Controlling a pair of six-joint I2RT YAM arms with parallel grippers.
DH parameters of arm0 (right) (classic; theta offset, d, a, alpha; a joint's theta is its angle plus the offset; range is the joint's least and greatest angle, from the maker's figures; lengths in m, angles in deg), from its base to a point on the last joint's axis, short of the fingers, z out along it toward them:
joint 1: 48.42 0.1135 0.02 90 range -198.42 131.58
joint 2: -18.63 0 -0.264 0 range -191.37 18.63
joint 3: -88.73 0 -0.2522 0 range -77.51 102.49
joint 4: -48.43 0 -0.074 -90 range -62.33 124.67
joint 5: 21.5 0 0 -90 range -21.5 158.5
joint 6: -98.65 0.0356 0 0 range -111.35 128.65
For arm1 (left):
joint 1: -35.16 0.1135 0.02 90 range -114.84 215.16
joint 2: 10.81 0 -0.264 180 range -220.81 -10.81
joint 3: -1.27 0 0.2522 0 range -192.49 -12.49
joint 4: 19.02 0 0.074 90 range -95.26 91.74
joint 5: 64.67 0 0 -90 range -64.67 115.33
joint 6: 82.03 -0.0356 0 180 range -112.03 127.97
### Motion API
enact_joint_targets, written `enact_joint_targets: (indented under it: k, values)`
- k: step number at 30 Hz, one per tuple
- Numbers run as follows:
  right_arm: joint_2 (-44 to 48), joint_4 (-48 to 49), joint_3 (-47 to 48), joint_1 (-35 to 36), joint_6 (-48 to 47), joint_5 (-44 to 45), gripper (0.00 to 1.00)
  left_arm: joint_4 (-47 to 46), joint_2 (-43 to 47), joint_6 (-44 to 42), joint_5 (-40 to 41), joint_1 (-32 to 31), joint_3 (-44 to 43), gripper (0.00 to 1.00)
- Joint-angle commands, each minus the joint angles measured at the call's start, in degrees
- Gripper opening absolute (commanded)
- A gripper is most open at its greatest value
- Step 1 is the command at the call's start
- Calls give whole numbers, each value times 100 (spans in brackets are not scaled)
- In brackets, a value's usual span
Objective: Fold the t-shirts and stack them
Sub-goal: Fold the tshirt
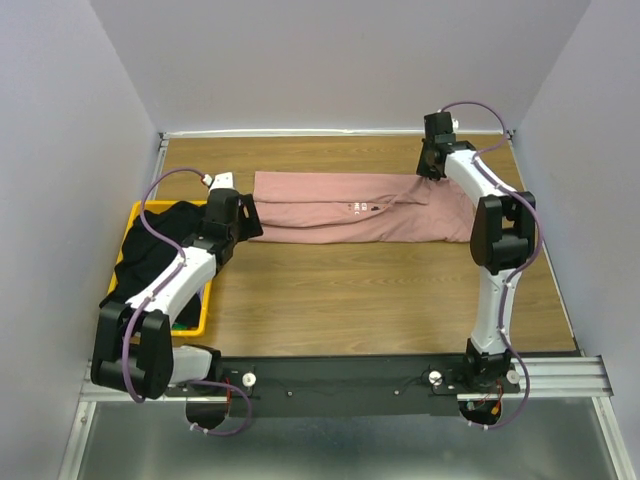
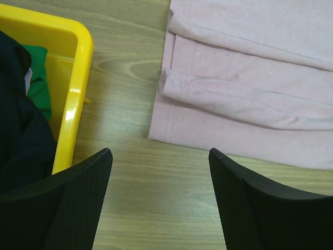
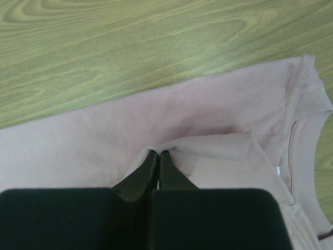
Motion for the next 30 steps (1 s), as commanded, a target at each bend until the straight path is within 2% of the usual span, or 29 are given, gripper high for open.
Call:
enact_joint_targets:
  k: [1, 4, 6, 7, 9, 10, 13, 16, 19, 20, 24, 26, 30]
  values:
    - [-275, 124, 348, -7, -5, 263, 6, 116, -112, -72, -116, 16, -103, 82]
    - [-345, 124, 322, -95, 144, 237, 7, 178, -218, -55, -134, 7, -129, 82]
    - [-311, 124, 269, -183, 197, 106, 13, 239, -297, -11, -116, 7, -147, 82]
    - [-267, 124, 225, -201, 206, 44, 23, 257, -314, 15, -108, 16, -156, 82]
    - [-39, 133, 120, -236, 206, 18, 29, 327, -402, 121, -90, 16, -173, 82]
    - [75, 133, -72, -253, 232, -87, 36, 353, -437, 165, -81, 16, -200, 82]
    - [593, 177, -459, -472, 399, -316, 44, 485, -595, 340, -64, 16, -270, 82]
    - [1147, 317, -1319, -841, 812, -667, 47, 530, -727, 525, -90, 16, -323, 82]
    - [2333, 782, -2645, -1342, 1434, -1246, 48, 477, -833, 718, -221, 16, -332, 82]
    - [2553, 1053, -3284, -1482, 1576, -1318, 50, 477, -920, 754, -256, 16, -349, 82]
    - [3606, 1817, -4788, -2194, 2069, -1749, 60, 433, -1131, 964, -257, 16, -410, 82]
    - [3976, 2187, -5222, -2371, 2289, -1906, 67, 380, -1245, 1096, -222, 25, -411, 82]
    - [4102, 2672, -5865, -2862, 2482, -2346, 67, 258, -1483, 1307, -265, 60, -454, 81]
